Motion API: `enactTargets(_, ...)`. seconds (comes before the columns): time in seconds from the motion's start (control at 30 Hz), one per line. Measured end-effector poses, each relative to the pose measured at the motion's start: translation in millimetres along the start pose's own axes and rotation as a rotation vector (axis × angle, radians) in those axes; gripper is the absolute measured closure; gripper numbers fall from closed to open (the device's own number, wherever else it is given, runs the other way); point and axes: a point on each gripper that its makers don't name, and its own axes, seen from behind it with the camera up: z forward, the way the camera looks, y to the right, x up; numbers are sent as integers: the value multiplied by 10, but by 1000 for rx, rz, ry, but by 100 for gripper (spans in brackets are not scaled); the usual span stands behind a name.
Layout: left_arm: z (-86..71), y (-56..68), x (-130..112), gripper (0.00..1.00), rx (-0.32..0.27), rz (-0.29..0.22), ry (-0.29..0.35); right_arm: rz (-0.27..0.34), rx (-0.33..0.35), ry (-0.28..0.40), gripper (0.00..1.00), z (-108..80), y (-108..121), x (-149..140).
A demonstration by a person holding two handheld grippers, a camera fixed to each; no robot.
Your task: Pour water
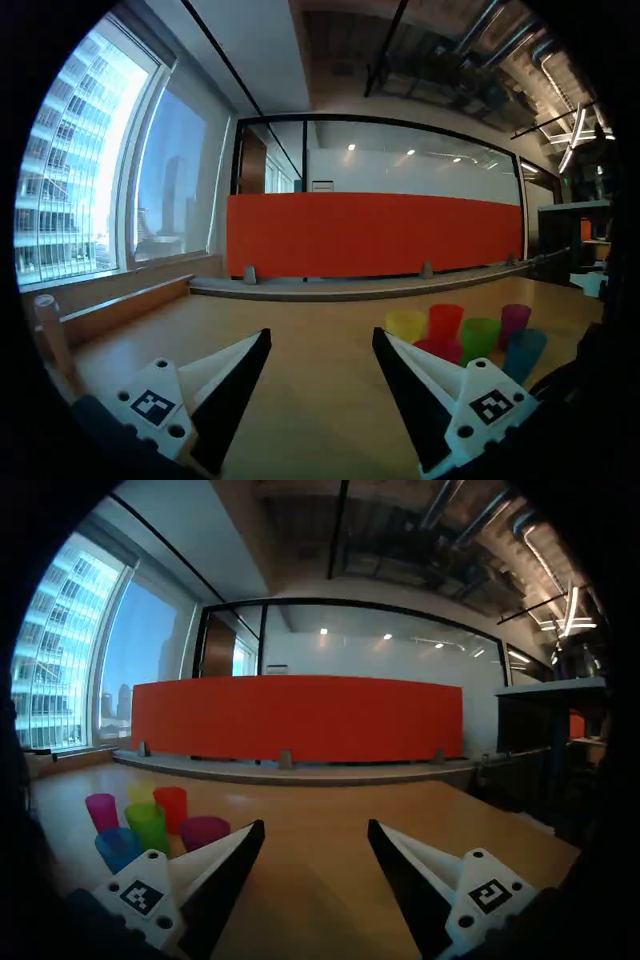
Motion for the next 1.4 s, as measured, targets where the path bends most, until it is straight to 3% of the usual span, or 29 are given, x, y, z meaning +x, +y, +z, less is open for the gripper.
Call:
enactTargets(0.2,35,3,280,6,-7,22,-5,13,15,-13,0,10,-12,250)
enactTargets(0.4,119,28,597,6,-33,-4,-2,6,21,-53,0,38,13,496)
enactTargets(0.57,187,3,899,6,-42,-26,-2,-11,34,-43,0,62,-6,804)
enactTargets(0.93,237,15,1507,6,-78,-21,0,-15,60,-56,0,96,-88,1282)
enactTargets(1.4,263,71,1884,6,-140,-5,-7,-9,81,-11,0,129,-129,1756)
